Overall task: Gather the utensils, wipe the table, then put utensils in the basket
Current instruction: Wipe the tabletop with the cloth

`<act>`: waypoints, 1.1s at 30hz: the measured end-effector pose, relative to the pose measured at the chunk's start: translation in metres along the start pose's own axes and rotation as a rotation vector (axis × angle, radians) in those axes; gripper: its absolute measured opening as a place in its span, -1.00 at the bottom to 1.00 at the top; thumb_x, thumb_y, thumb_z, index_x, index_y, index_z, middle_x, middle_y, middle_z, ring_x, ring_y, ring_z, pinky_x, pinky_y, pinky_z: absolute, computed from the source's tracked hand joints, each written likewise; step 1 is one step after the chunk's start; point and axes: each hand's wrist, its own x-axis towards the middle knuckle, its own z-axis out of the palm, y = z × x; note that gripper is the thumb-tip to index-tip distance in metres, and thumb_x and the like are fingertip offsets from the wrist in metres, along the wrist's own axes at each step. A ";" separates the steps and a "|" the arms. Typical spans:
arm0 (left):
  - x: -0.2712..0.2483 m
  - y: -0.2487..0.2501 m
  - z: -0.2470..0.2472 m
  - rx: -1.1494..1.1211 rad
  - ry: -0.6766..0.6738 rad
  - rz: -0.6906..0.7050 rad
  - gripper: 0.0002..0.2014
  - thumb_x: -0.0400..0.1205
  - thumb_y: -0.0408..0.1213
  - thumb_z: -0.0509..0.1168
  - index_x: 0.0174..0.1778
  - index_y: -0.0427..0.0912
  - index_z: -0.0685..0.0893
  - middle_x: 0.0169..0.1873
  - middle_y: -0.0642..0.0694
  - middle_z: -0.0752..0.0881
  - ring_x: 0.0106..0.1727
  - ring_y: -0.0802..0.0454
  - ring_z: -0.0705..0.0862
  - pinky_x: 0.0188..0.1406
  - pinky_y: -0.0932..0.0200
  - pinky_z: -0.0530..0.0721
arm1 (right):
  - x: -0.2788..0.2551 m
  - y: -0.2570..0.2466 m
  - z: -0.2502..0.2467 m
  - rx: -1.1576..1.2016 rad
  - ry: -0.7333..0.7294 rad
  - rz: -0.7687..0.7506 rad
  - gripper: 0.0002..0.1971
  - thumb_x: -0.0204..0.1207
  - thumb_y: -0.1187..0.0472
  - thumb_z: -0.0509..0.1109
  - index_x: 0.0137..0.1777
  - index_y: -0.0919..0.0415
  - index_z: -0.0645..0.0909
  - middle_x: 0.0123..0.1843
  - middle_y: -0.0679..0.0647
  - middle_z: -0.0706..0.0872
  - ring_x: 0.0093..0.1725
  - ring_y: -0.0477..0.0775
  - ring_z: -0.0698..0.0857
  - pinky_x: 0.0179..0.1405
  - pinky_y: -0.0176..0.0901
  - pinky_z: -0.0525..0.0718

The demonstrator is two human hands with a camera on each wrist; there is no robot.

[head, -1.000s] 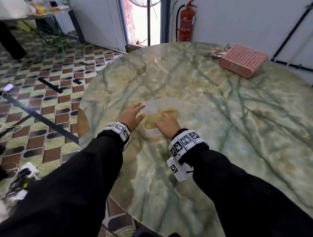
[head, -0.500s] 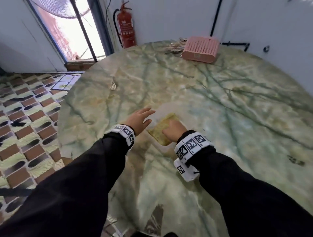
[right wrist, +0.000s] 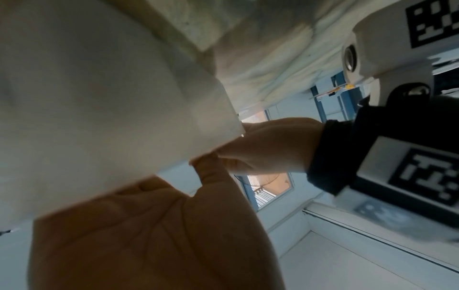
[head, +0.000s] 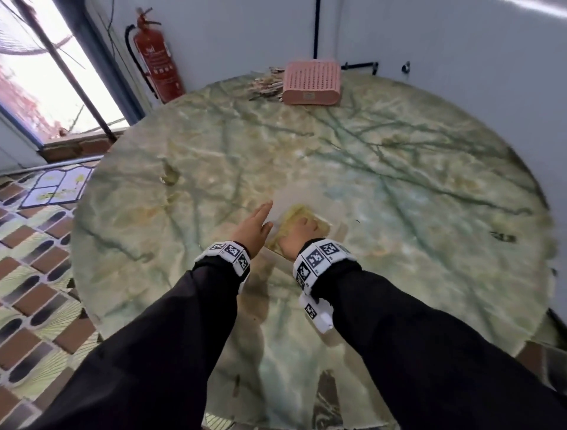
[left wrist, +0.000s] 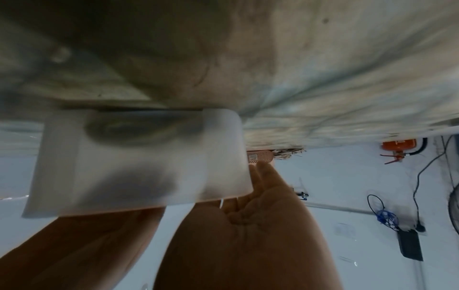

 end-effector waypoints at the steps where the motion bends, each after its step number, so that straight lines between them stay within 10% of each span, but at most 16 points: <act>1: 0.001 -0.002 0.002 -0.024 0.003 0.000 -0.48 0.74 -0.32 0.03 0.63 -0.19 0.07 0.63 -0.12 0.12 0.62 -0.04 0.21 0.50 0.24 0.14 | 0.001 -0.003 0.003 0.037 0.020 0.035 -0.27 0.61 0.06 0.22 0.61 0.37 -0.04 0.63 0.34 0.06 0.60 0.33 0.12 0.57 0.12 0.13; 14: 0.001 -0.010 0.009 -0.072 -0.014 0.009 -0.30 0.54 -0.70 -0.05 0.63 -0.23 0.01 0.65 -0.11 0.00 0.64 0.01 0.14 0.49 0.35 0.09 | 0.032 -0.023 0.031 0.149 0.104 0.201 -0.45 0.73 0.24 -0.01 0.62 0.40 -0.10 0.67 0.34 -0.12 0.66 0.28 -0.09 0.61 0.13 -0.01; 24: -0.019 0.007 0.013 -0.096 0.033 -0.116 -0.21 0.50 -0.74 -0.04 0.64 -0.18 -0.07 0.66 -0.06 -0.10 0.65 0.03 0.10 0.41 0.35 0.18 | 0.037 -0.003 0.016 0.006 0.024 -0.045 -0.54 0.71 0.21 0.01 0.56 0.39 0.22 0.60 0.35 0.23 0.60 0.28 0.22 0.62 0.02 0.08; 28: -0.021 0.010 0.013 -0.085 0.034 -0.140 -0.23 0.52 -0.72 -0.04 0.64 -0.19 -0.07 0.66 -0.06 -0.10 0.65 0.02 0.10 0.41 0.34 0.18 | 0.020 0.011 -0.022 0.110 -0.048 -0.203 -0.73 0.66 0.24 0.09 0.26 0.15 0.53 0.24 0.17 0.60 0.18 0.20 0.58 0.20 -0.14 0.52; 33: -0.022 0.010 0.008 -0.017 0.002 -0.141 -0.32 0.61 -0.59 -0.02 0.65 -0.17 -0.07 0.66 -0.06 -0.08 0.63 -0.03 0.16 0.50 0.13 0.24 | -0.006 0.021 -0.070 0.235 -0.096 -0.294 -0.72 0.54 0.42 0.23 0.23 0.46 0.54 0.04 0.22 0.52 0.01 0.06 0.45 -0.24 -0.23 0.37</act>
